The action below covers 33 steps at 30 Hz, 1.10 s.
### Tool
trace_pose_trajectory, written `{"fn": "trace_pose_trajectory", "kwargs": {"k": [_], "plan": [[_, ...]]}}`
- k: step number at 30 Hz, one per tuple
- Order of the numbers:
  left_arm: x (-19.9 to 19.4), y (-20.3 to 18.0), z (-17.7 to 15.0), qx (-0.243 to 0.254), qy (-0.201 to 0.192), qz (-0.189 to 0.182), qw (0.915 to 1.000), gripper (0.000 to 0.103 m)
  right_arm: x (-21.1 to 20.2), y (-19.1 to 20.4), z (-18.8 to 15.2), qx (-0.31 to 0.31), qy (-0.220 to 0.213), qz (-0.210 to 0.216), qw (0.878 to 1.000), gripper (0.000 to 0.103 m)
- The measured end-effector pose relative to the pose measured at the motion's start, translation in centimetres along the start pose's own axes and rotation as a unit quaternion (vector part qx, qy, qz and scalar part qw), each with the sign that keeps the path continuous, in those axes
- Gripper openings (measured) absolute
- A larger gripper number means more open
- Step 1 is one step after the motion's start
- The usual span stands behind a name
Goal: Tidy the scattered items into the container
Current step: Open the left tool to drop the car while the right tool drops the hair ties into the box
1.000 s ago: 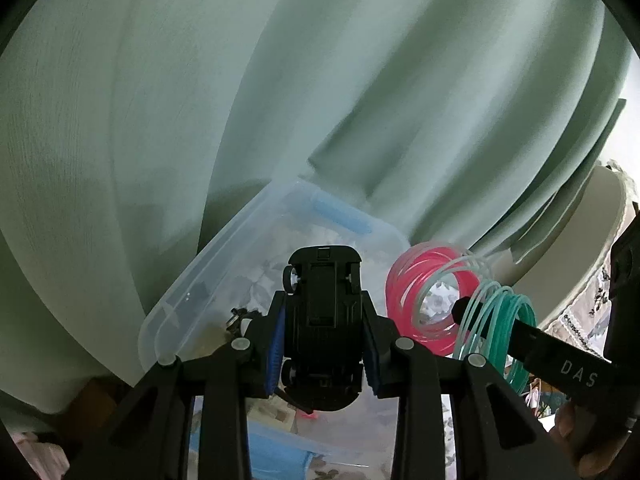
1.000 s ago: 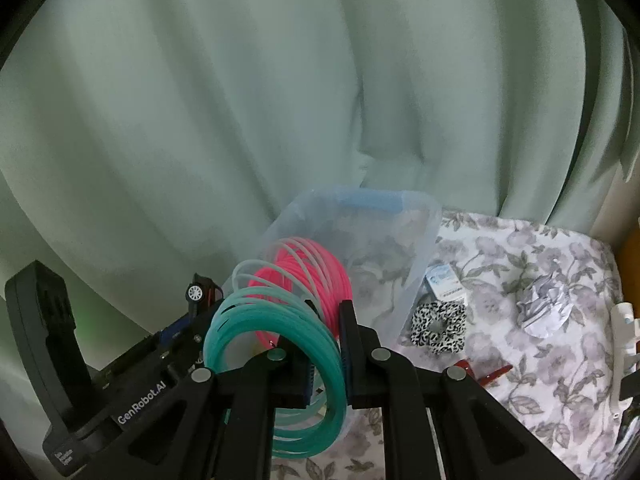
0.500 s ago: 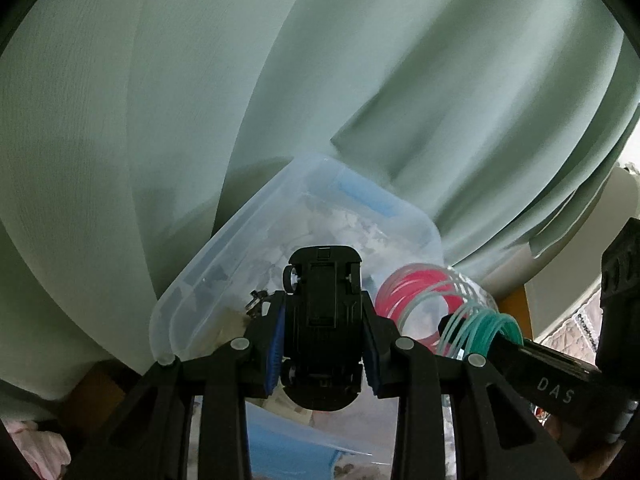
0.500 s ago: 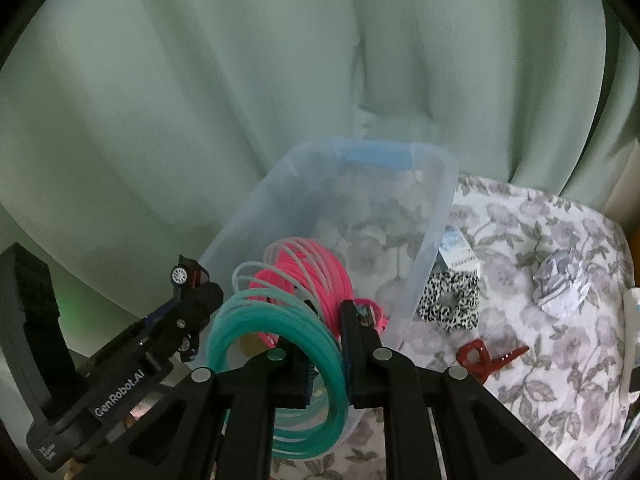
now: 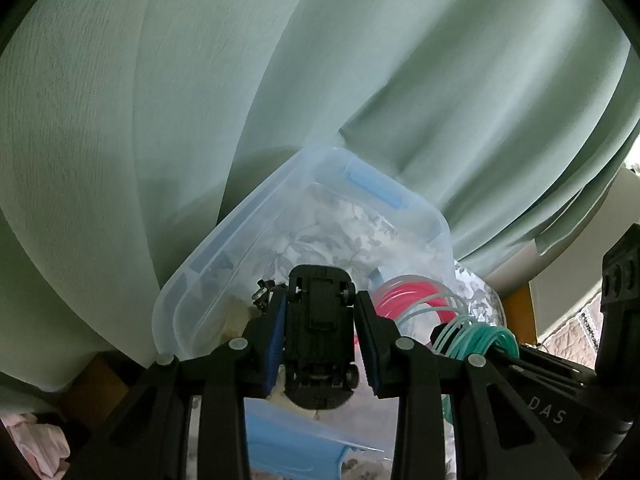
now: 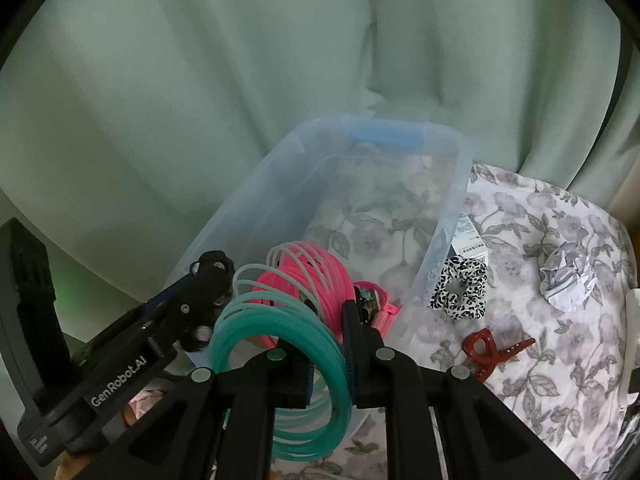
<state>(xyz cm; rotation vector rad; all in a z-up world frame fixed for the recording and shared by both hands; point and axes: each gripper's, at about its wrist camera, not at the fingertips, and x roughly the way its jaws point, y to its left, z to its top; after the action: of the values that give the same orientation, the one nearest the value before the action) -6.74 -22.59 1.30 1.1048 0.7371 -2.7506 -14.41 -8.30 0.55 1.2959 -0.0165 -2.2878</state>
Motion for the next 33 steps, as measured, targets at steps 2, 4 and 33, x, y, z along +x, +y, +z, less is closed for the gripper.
{"fn": "trace_pose_trajectory", "kwargs": {"k": [2, 4, 33], "plan": [[0.0, 0.0, 0.0, 0.0, 0.001, 0.001, 1.0, 0.035, 0.0, 0.1, 0.0, -0.001, 0.002, -0.002, 1.0, 0.015], [0.0, -0.1, 0.1, -0.001, 0.002, 0.002, 1.0, 0.035, 0.0, 0.1, 0.1, -0.001, 0.005, -0.005, 1.0, 0.018], [0.0, -1.1, 0.2, 0.006, 0.003, 0.014, 0.9999, 0.061, -1.3, -0.5, -0.8, 0.007, -0.005, -0.004, 1.0, 0.044]]}}
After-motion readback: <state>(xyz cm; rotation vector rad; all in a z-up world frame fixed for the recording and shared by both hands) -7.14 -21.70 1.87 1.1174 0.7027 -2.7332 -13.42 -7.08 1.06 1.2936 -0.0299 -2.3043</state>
